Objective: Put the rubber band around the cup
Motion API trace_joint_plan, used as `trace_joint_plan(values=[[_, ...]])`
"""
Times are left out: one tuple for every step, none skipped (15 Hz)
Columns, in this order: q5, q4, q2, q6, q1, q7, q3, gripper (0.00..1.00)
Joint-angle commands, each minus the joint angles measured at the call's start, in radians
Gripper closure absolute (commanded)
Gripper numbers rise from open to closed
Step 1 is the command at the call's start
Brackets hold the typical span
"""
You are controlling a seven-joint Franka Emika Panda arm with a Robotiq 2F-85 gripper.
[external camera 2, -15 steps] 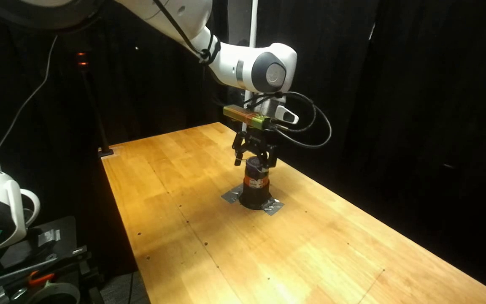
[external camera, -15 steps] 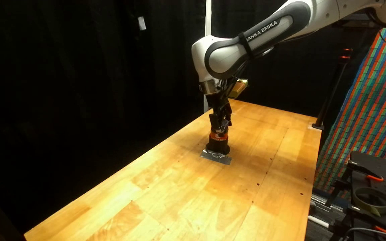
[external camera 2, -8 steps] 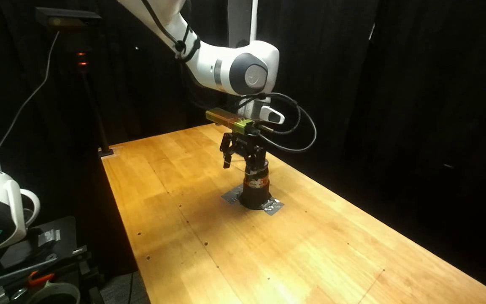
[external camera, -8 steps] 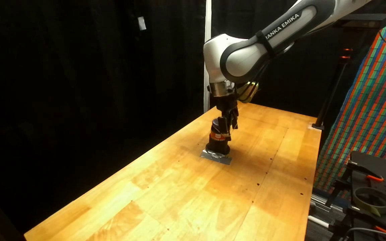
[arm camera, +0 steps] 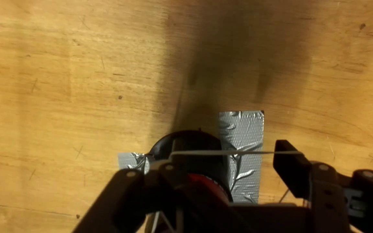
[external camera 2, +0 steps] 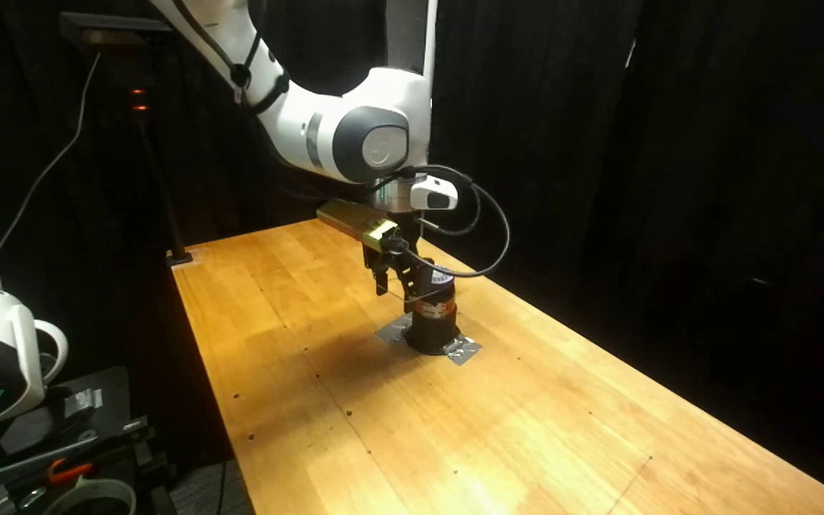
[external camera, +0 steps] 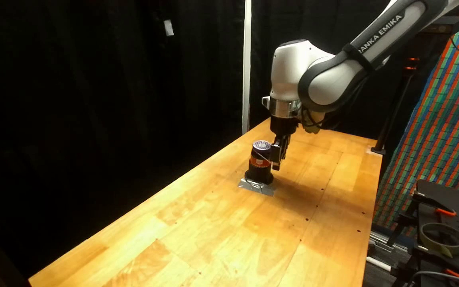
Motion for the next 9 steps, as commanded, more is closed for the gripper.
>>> trace_joint_plan(values=[[-0.037, -0.177, -0.103, 0.174, 0.02, 0.05, -0.021, 0.58], [-0.053, -0.206, -0.112, 0.228, 0.024, 0.065, -0.03, 0.65], [-0.078, -0.238, -0.123, 0.291, 0.032, 0.088, -0.044, 0.73], [-0.114, -0.271, -0.133, 0.358, 0.048, 0.124, -0.066, 0.78], [-0.154, -0.297, -0.14, 0.409, 0.068, 0.165, -0.094, 0.8], [-0.201, -0.322, -0.146, 0.462, 0.095, 0.214, -0.13, 0.82], [-0.248, -0.342, -0.148, 0.51, 0.124, 0.254, -0.168, 0.84], [-0.319, -0.359, -0.146, 0.559, 0.154, 0.321, -0.21, 0.83], [-0.388, -0.371, -0.145, 0.606, 0.2, 0.39, -0.271, 0.8]])
